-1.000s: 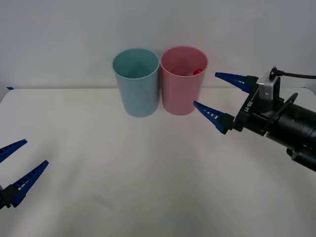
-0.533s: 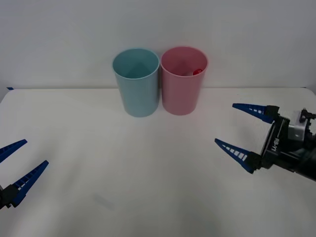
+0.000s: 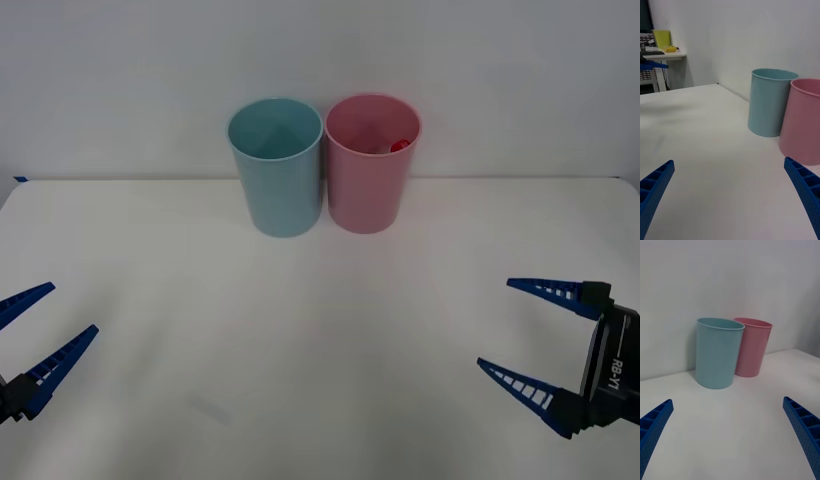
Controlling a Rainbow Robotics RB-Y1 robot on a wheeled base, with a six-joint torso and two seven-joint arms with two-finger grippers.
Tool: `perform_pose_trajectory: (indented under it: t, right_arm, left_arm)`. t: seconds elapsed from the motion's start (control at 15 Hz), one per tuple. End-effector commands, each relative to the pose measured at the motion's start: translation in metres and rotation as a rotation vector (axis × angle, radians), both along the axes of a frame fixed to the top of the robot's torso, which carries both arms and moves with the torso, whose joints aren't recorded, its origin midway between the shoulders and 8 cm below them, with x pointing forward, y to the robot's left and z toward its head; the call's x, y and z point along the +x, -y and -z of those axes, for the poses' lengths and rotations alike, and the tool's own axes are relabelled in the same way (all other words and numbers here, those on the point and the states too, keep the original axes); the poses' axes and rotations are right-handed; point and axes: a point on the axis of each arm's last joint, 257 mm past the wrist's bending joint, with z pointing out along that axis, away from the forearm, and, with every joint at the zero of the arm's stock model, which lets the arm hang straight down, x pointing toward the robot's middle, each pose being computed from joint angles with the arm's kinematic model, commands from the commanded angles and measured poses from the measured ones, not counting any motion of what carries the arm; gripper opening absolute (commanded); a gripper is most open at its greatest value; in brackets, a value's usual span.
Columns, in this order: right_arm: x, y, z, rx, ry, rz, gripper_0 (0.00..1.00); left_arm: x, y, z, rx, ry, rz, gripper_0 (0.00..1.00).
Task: Grasp the object on the table and drop it into the matching bin: aluminum can to the light blue bin, PET bottle to the pink bin.
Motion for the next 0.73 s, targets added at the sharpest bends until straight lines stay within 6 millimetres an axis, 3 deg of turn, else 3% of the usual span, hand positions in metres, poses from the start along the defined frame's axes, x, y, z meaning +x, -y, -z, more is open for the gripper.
perform_pose_trajectory:
  t: [0.07, 0.4, 0.73]
  right_arm:
    - [-0.015, 0.008, 0.012, -0.008, -0.019, 0.023, 1.00]
    - [-0.032, 0.019, 0.023, -0.030, -0.024, 0.043, 1.00]
    - [-0.033, 0.020, 0.023, -0.039, -0.013, 0.042, 1.00]
  left_arm:
    - [0.000, 0.000, 0.000, 0.000, 0.000, 0.000, 1.00]
    - [0.000, 0.000, 0.000, 0.000, 0.000, 0.000, 1.00]
    - [0.000, 0.000, 0.000, 0.000, 0.000, 0.000, 1.00]
